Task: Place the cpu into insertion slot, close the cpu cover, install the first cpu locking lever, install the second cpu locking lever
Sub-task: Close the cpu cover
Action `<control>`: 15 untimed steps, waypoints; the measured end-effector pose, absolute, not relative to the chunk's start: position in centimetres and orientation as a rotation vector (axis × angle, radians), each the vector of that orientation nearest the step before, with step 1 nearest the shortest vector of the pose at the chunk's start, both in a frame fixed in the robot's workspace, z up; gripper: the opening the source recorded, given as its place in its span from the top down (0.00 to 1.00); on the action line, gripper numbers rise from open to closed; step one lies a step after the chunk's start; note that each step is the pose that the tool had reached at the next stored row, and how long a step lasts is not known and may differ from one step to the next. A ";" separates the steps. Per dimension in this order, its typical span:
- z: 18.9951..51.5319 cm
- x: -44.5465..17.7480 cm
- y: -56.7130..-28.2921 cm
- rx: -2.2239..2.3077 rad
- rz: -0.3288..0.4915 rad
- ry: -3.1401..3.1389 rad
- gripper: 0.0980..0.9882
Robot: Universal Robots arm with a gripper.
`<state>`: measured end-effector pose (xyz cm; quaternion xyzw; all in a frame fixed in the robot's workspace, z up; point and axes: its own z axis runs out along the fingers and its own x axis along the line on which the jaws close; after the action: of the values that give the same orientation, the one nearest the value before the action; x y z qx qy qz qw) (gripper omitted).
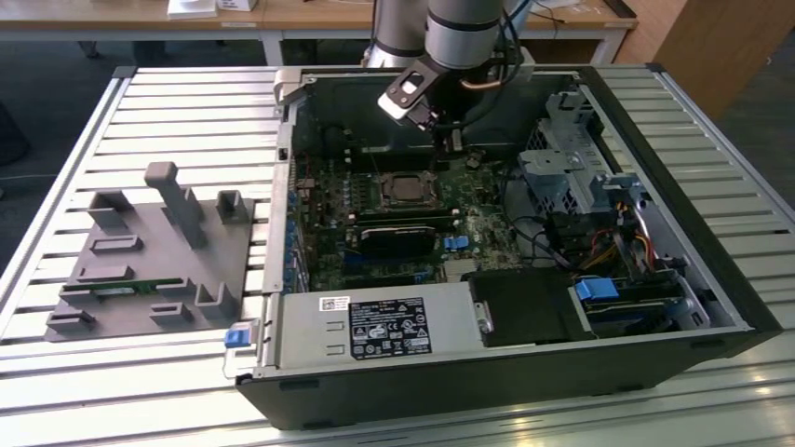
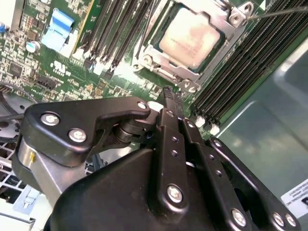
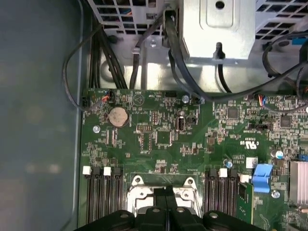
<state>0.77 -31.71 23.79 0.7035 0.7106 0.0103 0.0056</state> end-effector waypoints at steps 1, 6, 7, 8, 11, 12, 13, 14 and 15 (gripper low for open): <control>23.7 0.6 -31.7 2.202 0.033 2.225 0.99; 22.9 0.3 -31.7 2.204 0.029 2.226 0.99; 22.8 0.2 -31.7 2.204 0.028 2.226 0.99; 22.7 0.1 -31.7 2.204 0.028 2.226 0.99; 22.6 -0.1 -31.7 2.205 0.027 2.227 0.99; 22.6 -0.2 -31.7 2.205 0.026 2.227 0.99; 22.5 -0.3 -31.7 2.205 0.027 2.227 0.99; 22.5 -0.3 -31.7 2.205 0.026 2.227 0.99; 22.5 -0.4 -31.7 2.205 0.027 2.227 0.99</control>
<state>-0.43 -31.71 22.52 0.7035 0.7106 0.0085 0.0039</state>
